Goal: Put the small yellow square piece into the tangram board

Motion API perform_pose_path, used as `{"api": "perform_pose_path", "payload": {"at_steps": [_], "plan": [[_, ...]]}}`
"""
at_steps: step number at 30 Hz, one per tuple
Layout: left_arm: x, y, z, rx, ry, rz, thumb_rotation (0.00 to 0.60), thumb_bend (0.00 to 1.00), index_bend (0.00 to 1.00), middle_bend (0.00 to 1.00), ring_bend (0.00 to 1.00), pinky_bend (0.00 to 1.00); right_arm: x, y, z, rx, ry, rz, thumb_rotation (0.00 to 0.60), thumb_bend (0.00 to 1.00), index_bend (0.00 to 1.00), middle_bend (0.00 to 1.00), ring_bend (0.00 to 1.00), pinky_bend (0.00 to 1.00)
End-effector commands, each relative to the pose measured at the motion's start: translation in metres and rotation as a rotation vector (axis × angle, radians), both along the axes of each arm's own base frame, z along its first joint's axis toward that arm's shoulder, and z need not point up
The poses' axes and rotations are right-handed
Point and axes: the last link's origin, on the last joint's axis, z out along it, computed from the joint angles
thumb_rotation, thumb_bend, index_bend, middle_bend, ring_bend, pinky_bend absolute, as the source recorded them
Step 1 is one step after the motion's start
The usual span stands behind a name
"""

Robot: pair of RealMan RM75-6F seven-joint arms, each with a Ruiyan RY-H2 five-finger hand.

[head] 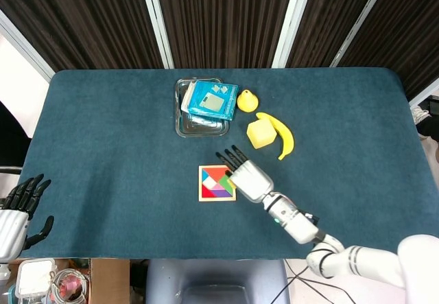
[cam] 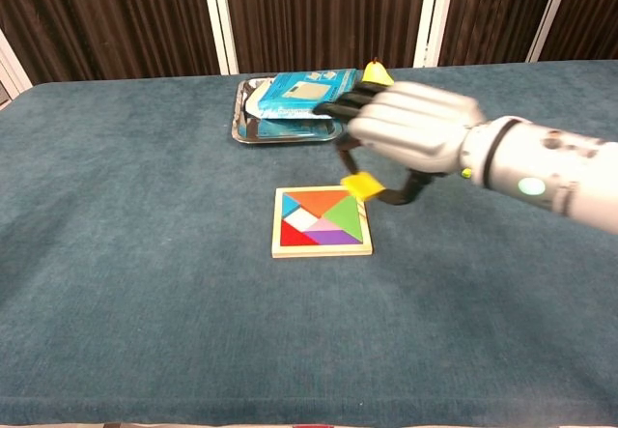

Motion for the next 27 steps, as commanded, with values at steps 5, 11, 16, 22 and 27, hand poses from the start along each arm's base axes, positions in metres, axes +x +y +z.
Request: {"api": "perform_pose_path", "payload": {"at_steps": [5, 11, 16, 22, 27], "plan": [[-0.001, 0.001, 0.001, 0.0, 0.007, 0.007, 0.6, 0.43, 0.0, 0.0, 0.0, 0.12, 0.041, -0.003, -0.039, 0.005, 0.044, 0.06, 0.6, 0.48, 0.73, 0.04, 0.0, 0.0], [-0.003, 0.0, 0.004, 0.005, 0.001, 0.011, 0.6, 0.43, 0.0, 0.0, 0.0, 0.12, 0.044, -0.005, -0.063, 0.012, 0.089, 0.059, 0.6, 0.48, 0.73, 0.04, 0.0, 0.0], [-0.003, 0.001, 0.007, 0.011, -0.003, 0.014, 0.6, 0.43, 0.0, 0.0, 0.0, 0.12, 0.04, -0.009, -0.069, 0.0, 0.109, 0.061, 0.6, 0.48, 0.73, 0.04, 0.0, 0.0], [-0.003, 0.001, 0.006, 0.007, 0.002, 0.013, 0.6, 0.43, 0.0, 0.0, 0.0, 0.12, 0.034, -0.014, -0.069, -0.005, 0.12, 0.049, 0.6, 0.48, 0.73, 0.04, 0.0, 0.0], [-0.003, -0.001, 0.005, 0.01, 0.005, 0.01, 0.6, 0.43, 0.0, 0.0, 0.0, 0.12, 0.039, -0.014, -0.071, -0.002, 0.107, 0.057, 0.6, 0.48, 0.73, 0.04, 0.0, 0.0]]}}
